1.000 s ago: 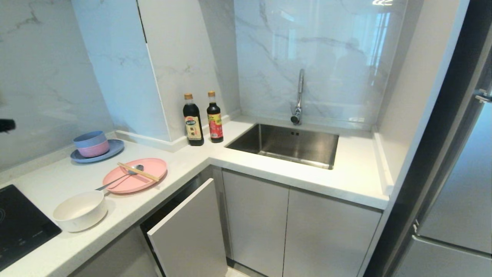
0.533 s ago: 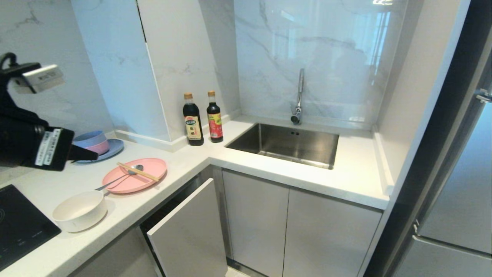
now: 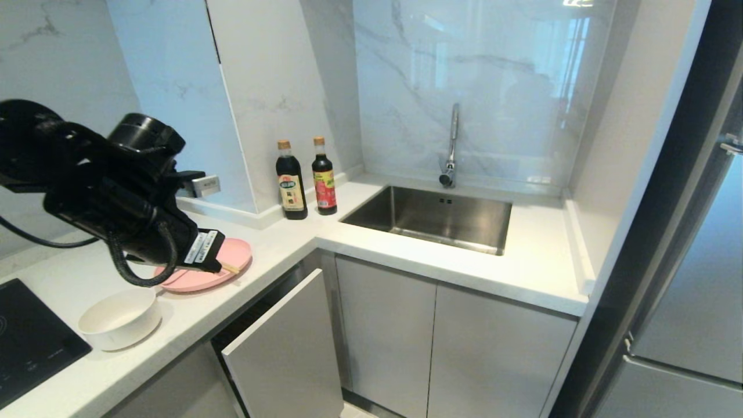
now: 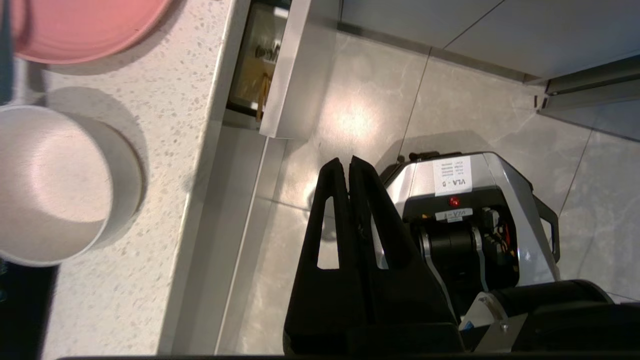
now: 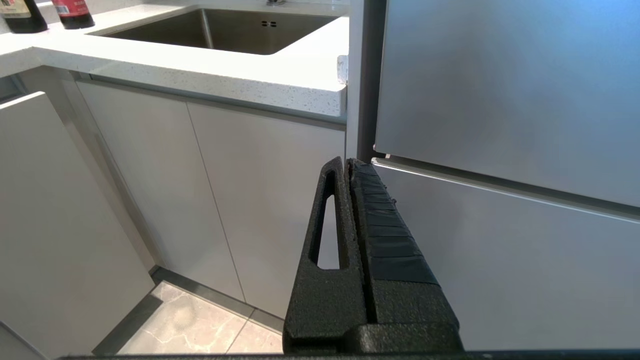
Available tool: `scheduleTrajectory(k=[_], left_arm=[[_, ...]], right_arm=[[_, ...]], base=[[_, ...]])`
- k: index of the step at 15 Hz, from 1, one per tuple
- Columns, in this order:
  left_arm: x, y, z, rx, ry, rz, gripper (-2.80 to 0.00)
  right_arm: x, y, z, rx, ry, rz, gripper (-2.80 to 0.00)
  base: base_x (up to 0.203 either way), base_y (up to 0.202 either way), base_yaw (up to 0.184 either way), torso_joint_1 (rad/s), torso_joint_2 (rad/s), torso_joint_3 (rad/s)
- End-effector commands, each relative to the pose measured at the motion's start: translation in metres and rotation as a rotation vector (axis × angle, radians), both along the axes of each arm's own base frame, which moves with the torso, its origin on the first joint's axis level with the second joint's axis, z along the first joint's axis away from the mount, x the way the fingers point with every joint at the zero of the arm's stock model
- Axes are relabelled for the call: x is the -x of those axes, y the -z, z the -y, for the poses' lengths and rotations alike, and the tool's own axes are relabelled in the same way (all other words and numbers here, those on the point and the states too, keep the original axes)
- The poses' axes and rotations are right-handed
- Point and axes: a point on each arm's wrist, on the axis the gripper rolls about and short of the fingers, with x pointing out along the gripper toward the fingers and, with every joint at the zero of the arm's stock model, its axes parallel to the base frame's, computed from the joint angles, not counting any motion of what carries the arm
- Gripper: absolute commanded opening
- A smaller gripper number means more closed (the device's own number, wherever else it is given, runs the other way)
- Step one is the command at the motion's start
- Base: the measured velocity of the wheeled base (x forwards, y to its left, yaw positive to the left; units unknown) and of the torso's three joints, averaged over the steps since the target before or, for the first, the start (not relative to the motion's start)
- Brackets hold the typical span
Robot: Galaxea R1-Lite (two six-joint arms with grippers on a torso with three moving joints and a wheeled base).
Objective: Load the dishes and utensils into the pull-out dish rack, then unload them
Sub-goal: Open the cupboard
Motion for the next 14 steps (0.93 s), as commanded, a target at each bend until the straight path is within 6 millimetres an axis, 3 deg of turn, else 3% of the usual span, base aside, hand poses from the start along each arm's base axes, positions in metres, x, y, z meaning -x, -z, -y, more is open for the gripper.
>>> scheduleTrajectory(k=[1, 6, 10, 14], left_arm=[[-0.031, 0.036, 0.002, -0.012, -0.016, -0.091, -2.80], [-0.073, 0.086, 0.004, 0.004, -0.047, -0.033, -2.80], [-0.088, 0.127, 0.005, -0.079, -0.067, 0.024, -2.80], [-0.094, 0.153, 0.012, -0.103, -0.048, -0.019, -2.80]], right_arm=[[0.000, 0.000, 0.000, 0.000, -0.001, -0.002, -2.80], [0.000, 0.000, 0.000, 0.000, -0.001, -0.002, -2.80], [0.000, 0.000, 0.000, 0.000, -0.001, -0.002, -2.80], [0.000, 0.000, 0.000, 0.000, -0.001, -0.002, -2.80]], base=[[0.000, 0.000, 0.000, 0.000, 0.00, 0.000], [0.000, 0.000, 0.000, 0.000, 0.00, 0.000], [0.000, 0.000, 0.000, 0.000, 0.00, 0.000], [0.000, 0.000, 0.000, 0.000, 0.00, 0.000]])
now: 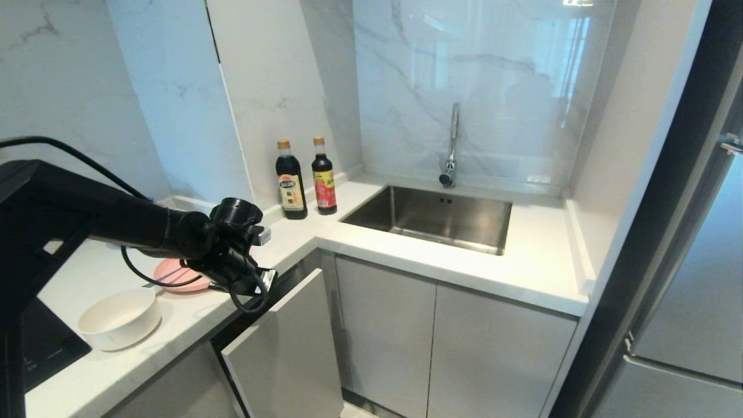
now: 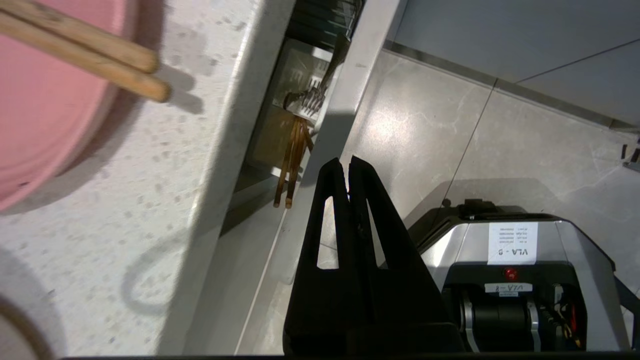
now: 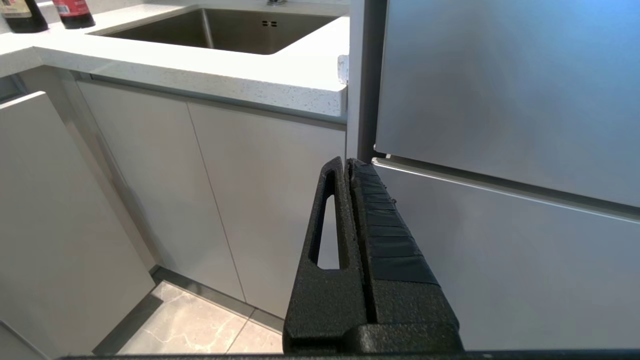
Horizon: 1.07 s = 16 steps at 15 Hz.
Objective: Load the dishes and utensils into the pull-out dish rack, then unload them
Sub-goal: Open the cupboard
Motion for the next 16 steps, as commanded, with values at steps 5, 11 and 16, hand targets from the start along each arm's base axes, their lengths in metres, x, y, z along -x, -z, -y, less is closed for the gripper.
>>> scheduleTrajectory(k=[5, 11, 16], left_arm=[[-0.006, 0.032, 0.014, -0.017, 0.028, -0.072, -2.80], [-0.010, 0.040, 0.017, -0.047, 0.018, -0.062, 0.00], [-0.013, 0.053, 0.019, -0.050, 0.020, -0.077, 0.00]], right_arm=[[0.000, 0.000, 0.000, 0.000, 0.000, -0.002, -2.80], [0.000, 0.000, 0.000, 0.000, 0.000, -0.002, -2.80], [0.000, 0.000, 0.000, 0.000, 0.000, -0.002, -2.80]], base=[[0.000, 0.000, 0.000, 0.000, 0.00, 0.000], [0.000, 0.000, 0.000, 0.000, 0.00, 0.000], [0.000, 0.000, 0.000, 0.000, 0.00, 0.000]])
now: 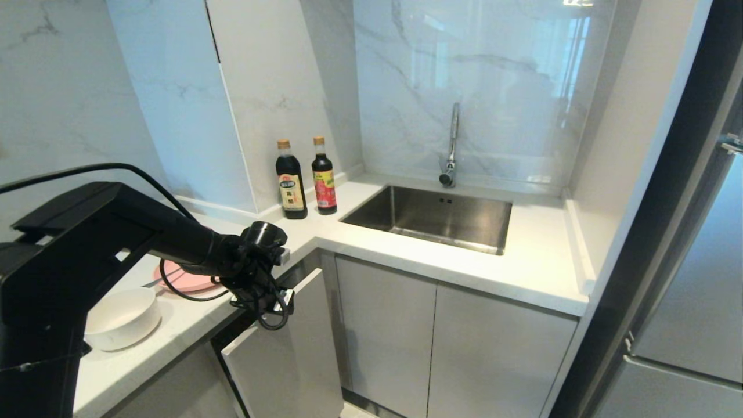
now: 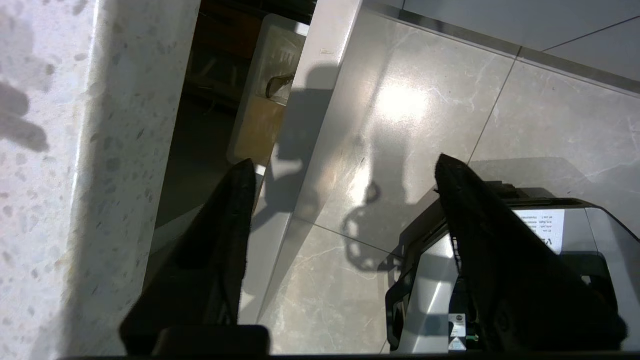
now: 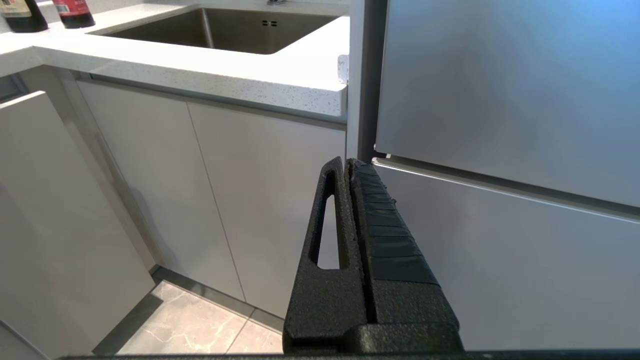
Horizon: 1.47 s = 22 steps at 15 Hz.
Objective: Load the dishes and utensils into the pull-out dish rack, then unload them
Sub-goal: Open the cupboard
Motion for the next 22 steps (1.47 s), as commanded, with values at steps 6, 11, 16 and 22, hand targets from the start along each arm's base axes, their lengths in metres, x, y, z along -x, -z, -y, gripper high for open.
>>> scheduleTrajectory(k=[6, 11, 16, 22], left_arm=[[-0.010, 0.024, 0.000, -0.007, -0.008, -0.037, 0.00], [-0.013, 0.036, 0.001, -0.009, -0.013, -0.061, 0.00], [-0.011, 0.039, 0.008, -0.007, -0.005, -0.068, 0.00], [-0.004, 0.039, 0.031, 0.021, -0.005, -0.069, 0.00]], right_arm=[[0.000, 0.000, 0.000, 0.000, -0.001, -0.002, -2.80], [0.000, 0.000, 0.000, 0.000, -0.001, -0.002, -2.80], [0.000, 0.000, 0.000, 0.000, -0.001, -0.002, -2.80], [0.000, 0.000, 0.000, 0.000, -0.001, -0.002, -2.80]], base=[[0.000, 0.000, 0.000, 0.000, 0.00, 0.000], [0.000, 0.000, 0.000, 0.000, 0.00, 0.000], [0.000, 0.000, 0.000, 0.000, 0.00, 0.000], [0.000, 0.000, 0.000, 0.000, 0.00, 0.000]])
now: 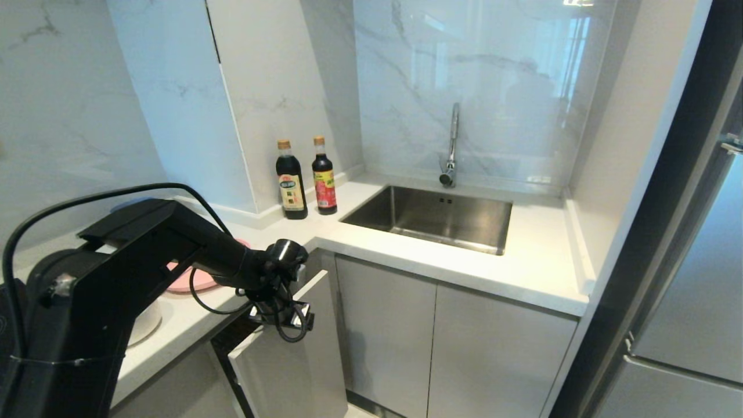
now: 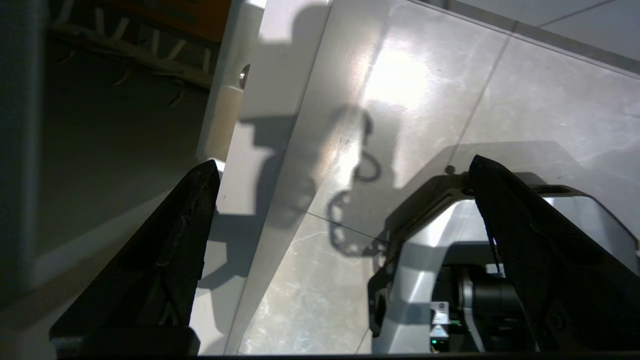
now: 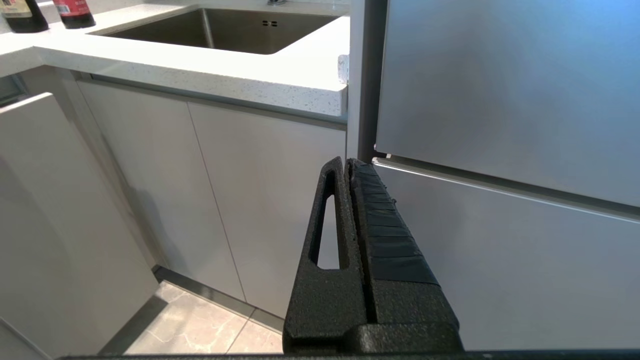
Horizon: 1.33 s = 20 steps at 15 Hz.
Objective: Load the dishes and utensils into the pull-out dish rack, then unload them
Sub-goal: Open the cupboard
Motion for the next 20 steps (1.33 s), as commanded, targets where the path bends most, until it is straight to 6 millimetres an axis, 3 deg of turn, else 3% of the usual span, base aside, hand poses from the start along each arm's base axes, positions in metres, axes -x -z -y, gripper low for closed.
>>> scheduleTrajectory(k=[1, 14, 20], left_arm=[[0.003, -0.002, 0.008, 0.006, 0.007, 0.003, 0.00], [0.051, -0.009, 0.101, 0.107, 0.049, 0.009, 0.00], [0.098, -0.009, 0.160, 0.156, 0.102, -0.012, 0.00]], right_arm=[[0.000, 0.000, 0.000, -0.002, -0.001, -0.002, -2.80], [0.000, 0.000, 0.000, 0.000, -0.001, -0.002, -2.80], [0.000, 0.000, 0.000, 0.000, -0.001, -0.002, -2.80]], base=[[0.000, 0.000, 0.000, 0.000, 0.00, 0.000], [0.000, 0.000, 0.000, 0.000, 0.00, 0.000], [0.000, 0.000, 0.000, 0.000, 0.00, 0.000]])
